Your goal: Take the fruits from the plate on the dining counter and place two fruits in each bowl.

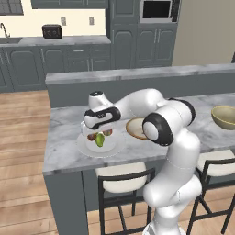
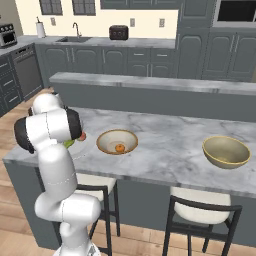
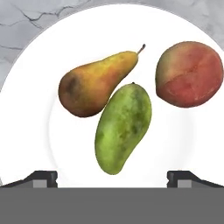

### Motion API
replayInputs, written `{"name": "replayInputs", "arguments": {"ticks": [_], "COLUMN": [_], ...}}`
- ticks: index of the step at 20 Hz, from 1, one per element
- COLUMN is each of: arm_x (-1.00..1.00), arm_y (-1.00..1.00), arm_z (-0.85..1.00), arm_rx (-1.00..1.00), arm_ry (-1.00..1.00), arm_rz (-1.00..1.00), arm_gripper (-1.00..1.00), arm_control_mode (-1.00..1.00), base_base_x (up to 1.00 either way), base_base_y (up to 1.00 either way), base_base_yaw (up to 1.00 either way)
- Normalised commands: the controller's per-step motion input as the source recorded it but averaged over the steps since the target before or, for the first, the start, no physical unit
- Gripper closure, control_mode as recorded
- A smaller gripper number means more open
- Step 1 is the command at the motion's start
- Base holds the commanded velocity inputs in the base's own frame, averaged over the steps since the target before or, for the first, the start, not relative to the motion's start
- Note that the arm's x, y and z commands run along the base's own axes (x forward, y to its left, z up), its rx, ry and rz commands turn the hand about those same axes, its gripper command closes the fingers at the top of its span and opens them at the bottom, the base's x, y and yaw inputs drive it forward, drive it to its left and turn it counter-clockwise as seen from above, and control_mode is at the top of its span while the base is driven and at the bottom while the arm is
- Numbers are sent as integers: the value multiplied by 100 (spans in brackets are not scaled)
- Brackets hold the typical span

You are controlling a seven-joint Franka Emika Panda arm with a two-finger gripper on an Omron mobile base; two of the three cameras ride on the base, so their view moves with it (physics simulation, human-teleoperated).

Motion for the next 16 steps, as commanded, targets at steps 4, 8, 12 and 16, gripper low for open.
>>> {"name": "replayInputs", "arguments": {"ticks": [4,8,12,16], "arm_x": [-5,2,2,6], "arm_y": [-9,0,0,8], "arm_z": [-28,-16,-40,-26], "arm_rx": [0,0,0,0], "arm_ry": [0,0,0,0], "arm_rz": [-7,0,0,0], "arm_gripper": [-100,-100,-100,-100], "arm_control_mode": [-100,-100,-100,-100], "base_base_x": [0,0,0,0], "base_base_y": [0,0,0,0], "base_base_yaw": [0,0,0,0]}}
